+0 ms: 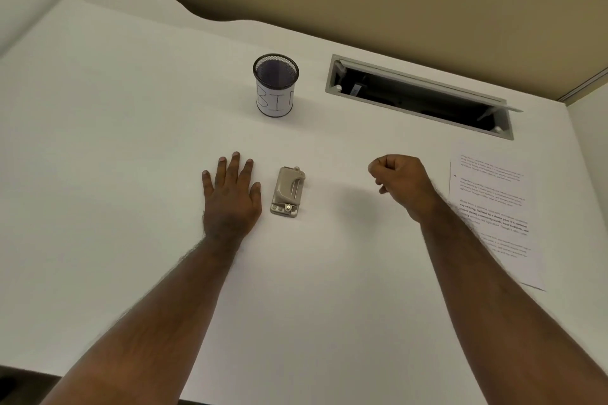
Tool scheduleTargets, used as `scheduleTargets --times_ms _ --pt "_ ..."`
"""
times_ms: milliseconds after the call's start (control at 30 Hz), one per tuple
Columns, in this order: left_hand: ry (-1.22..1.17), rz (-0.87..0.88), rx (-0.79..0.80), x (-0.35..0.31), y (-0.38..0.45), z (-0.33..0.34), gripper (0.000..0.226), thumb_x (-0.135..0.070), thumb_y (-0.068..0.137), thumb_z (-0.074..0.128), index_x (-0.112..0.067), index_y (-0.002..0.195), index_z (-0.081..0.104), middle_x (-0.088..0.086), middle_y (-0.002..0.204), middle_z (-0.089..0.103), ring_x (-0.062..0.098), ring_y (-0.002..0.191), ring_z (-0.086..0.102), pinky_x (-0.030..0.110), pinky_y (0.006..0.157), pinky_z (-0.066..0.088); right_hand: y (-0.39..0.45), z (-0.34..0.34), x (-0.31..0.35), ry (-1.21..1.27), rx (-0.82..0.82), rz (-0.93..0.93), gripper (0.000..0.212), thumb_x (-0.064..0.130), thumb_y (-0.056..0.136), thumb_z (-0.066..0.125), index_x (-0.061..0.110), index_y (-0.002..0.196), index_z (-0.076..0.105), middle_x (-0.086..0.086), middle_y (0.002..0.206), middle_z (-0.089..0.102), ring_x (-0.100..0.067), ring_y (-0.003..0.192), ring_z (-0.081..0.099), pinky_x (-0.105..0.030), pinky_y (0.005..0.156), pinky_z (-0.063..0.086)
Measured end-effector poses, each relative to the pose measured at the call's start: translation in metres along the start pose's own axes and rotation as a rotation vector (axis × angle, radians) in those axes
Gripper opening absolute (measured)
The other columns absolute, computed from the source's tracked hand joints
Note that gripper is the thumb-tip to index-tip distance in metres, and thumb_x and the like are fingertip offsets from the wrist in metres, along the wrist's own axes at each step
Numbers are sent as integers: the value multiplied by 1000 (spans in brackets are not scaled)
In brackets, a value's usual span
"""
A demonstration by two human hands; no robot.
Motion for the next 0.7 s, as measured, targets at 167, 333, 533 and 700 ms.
scheduleTargets --times_ms 167,333,533,700 --pt "33 5 -7 0 -1 1 50 -34 96 39 -17 143 45 9 155 37 32 144 32 58 115 20 46 24 67 -71 -11 -158 20 19 83 62 2 78 70 -8 70 65 -17 61 58 -37 62 57" --pt "32 -10 18 0 -1 0 52 -34 95 39 -19 144 43 7 157 34 30 146 28 56 116 18 94 60 136 -271 -48 -327 23 19 81 58 0 72 67 -7 61 62 -16 54 52 -28 54 48" --pt "29 -9 15 -1 0 -2 52 -35 93 38 -20 143 45 7 157 35 30 145 30 57 116 20 134 98 175 -508 -31 -370 20 16 84 55 15 84 74 -3 90 74 -24 87 66 -25 63 43" --pt "19 -20 23 -2 0 -4 53 -35 94 37 -21 144 44 6 157 34 29 146 29 56 117 18 140 106 183 -570 -28 -343 12 22 85 64 22 92 73 2 101 72 -20 95 65 -25 66 35"
Point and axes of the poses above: each hand's wrist, its own y-axis towards the middle knuckle, its own z-axis out of the palm, x = y × z, the point moved 1 cm from there along y, towards the middle knuckle
